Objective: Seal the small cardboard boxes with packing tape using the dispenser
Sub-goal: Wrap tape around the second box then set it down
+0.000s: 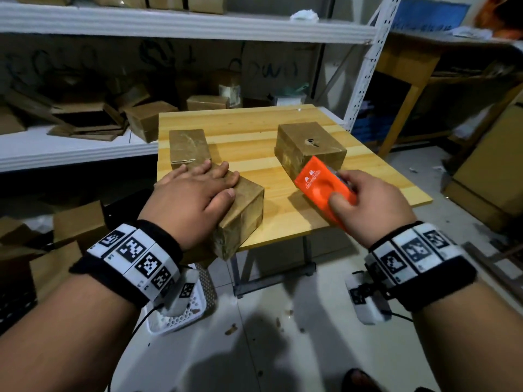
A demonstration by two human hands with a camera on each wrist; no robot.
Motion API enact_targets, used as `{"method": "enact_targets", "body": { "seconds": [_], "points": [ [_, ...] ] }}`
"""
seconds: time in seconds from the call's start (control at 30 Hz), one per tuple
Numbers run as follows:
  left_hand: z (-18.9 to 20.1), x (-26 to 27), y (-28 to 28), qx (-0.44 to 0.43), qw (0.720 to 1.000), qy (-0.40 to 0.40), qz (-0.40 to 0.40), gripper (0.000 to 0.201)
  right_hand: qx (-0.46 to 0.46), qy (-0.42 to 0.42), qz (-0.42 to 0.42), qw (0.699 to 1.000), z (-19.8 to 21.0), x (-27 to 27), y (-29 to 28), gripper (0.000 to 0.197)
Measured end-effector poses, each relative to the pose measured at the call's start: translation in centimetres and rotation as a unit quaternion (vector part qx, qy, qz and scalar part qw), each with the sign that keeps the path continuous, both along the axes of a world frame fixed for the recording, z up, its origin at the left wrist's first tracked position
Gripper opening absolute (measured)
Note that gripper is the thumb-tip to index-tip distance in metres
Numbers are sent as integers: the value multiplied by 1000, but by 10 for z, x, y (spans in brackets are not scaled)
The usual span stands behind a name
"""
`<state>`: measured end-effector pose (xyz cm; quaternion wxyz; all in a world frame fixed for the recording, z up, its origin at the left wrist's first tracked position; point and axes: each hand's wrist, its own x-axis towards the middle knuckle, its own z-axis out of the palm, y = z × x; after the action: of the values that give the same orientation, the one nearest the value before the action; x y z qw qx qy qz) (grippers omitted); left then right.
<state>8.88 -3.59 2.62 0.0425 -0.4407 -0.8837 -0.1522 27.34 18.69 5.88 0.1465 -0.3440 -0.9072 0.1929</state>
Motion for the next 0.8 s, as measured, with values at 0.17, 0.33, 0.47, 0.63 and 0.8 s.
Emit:
{"method": "enact_targets", "body": {
  "seconds": [0.17, 0.33, 0.47, 0.63, 0.8],
  "points": [
    [2, 7, 0, -22, 1000, 14, 7, 76, 81, -55, 56, 994, -18, -20, -5, 59],
    [4, 12, 2, -27, 999, 18, 29, 74, 160, -110, 95, 976, -39, -43, -7, 56],
    [7, 13, 2, -39, 999, 10, 28, 73, 163, -53, 57, 984, -34, -49, -13, 58],
    [9, 18, 5, -44, 998, 4, 39, 76, -204, 319, 94, 921, -24, -52, -51, 102],
    [11, 17, 6, -20, 998, -42, 44, 76, -442, 369, 113, 810, -46, -86, -81, 121]
  ]
}}
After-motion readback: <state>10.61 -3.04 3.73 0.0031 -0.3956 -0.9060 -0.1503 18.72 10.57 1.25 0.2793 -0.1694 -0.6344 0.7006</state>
